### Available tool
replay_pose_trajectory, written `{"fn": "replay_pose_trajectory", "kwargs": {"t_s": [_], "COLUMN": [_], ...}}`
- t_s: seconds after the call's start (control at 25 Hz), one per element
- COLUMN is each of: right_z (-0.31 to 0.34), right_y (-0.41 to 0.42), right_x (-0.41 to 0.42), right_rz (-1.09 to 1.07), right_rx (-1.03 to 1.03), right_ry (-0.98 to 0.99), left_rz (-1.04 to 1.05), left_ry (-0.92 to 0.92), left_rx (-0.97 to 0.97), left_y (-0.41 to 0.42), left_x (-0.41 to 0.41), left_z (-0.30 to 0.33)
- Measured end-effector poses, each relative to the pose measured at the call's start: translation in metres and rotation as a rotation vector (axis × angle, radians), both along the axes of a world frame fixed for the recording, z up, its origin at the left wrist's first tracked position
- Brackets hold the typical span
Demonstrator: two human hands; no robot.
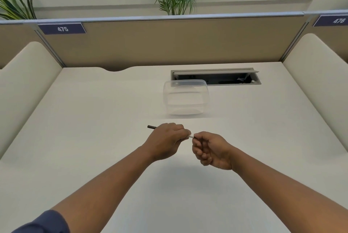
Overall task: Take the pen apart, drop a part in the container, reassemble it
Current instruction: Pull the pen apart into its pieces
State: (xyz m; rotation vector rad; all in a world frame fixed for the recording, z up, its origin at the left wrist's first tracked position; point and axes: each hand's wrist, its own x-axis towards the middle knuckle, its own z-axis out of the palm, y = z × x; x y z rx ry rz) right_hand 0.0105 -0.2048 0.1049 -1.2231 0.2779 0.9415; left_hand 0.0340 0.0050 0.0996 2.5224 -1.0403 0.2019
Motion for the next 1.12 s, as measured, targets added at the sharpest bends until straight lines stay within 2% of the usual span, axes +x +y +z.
{"fn": "replay_pose_trajectory", "kwargs": {"t_s": [0.12, 0.24, 0.4, 0.52, 0.64, 0.72, 0.76, 0.84, 1.0, 1.04, 1.12], "right_z": [-0.002, -0.001, 0.004, 0.006, 0.008, 0.011, 0.012, 0.012, 0.017, 0.019, 0.023], "right_y": [0.003, 0.006, 0.006, 0.007, 0.001, -0.004, -0.006, -0.007, -0.004, -0.005, -0.006], "right_x": [-0.001, -0.002, -0.004, -0.005, -0.002, 0.001, 0.003, 0.004, 0.003, 0.003, 0.005], "right_rz": [-0.042, -0.058, -0.045, -0.01, 0.094, 0.22, 0.238, 0.179, 0.047, 0.042, 0.08], "right_rx": [-0.082, -0.129, -0.178, -0.225, -0.436, -0.652, -0.686, -0.579, -0.205, -0.149, -0.1], "right_ry": [-0.157, -0.282, -0.442, -0.579, -0.891, -1.151, -1.19, -1.042, -0.428, -0.334, -0.29], "left_rz": [0.016, 0.029, 0.074, 0.031, -0.026, -0.033, -0.015, 0.045, 0.022, 0.001, -0.005], "left_ry": [0.059, 0.202, 0.551, 0.788, 1.023, 0.997, 0.935, 0.753, 0.324, 0.249, 0.203], "left_rx": [-0.028, -0.038, -0.027, -0.099, -0.214, -0.191, -0.166, -0.093, 0.007, 0.015, 0.016], "left_y": [-0.001, -0.003, -0.001, 0.002, 0.006, 0.006, 0.005, 0.002, -0.003, -0.002, -0.001], "left_x": [-0.002, -0.001, 0.012, 0.019, 0.024, 0.025, 0.024, 0.02, 0.009, 0.007, 0.007], "left_z": [0.002, 0.01, 0.027, 0.038, 0.049, 0.052, 0.051, 0.047, 0.039, 0.038, 0.038]}}
